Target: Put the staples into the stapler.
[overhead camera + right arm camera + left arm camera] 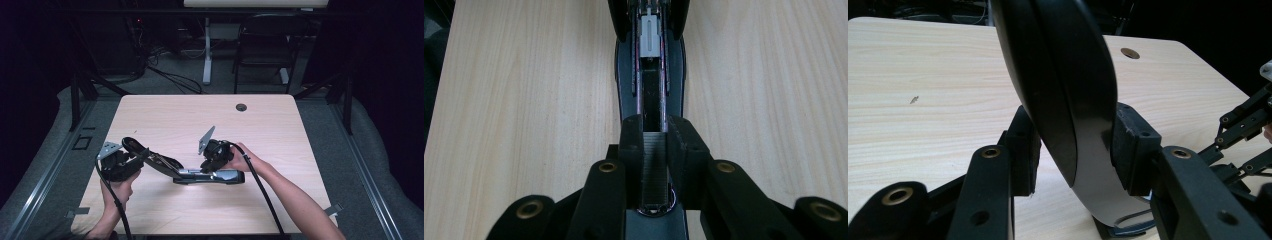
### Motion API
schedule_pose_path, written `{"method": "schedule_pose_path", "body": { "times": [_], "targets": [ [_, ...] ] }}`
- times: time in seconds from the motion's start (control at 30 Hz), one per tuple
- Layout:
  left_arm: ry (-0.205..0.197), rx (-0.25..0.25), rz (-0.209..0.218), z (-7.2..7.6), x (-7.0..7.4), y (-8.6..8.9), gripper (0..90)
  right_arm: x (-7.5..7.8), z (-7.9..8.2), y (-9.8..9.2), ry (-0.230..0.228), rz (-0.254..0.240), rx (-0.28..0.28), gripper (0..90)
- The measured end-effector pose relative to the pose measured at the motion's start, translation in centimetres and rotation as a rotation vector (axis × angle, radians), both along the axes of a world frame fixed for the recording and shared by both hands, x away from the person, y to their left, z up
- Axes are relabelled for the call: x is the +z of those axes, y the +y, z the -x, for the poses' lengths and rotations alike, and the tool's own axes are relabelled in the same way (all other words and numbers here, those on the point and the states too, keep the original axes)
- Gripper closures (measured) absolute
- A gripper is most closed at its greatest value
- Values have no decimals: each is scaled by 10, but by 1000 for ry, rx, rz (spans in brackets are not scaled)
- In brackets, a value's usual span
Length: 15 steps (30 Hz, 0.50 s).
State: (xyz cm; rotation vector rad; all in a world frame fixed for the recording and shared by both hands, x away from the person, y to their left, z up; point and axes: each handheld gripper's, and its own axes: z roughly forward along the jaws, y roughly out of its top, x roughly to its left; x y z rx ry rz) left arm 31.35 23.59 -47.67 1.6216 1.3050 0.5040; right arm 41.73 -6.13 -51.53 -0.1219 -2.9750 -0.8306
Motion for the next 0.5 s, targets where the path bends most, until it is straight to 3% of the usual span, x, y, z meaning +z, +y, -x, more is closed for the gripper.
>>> {"method": "schedule_pose_path", "body": {
  "times": [0.5],
  "targets": [
    [0, -3, 2, 0, -1, 0, 586, 1, 1, -1, -6, 22, -7, 753]
  ]
}}
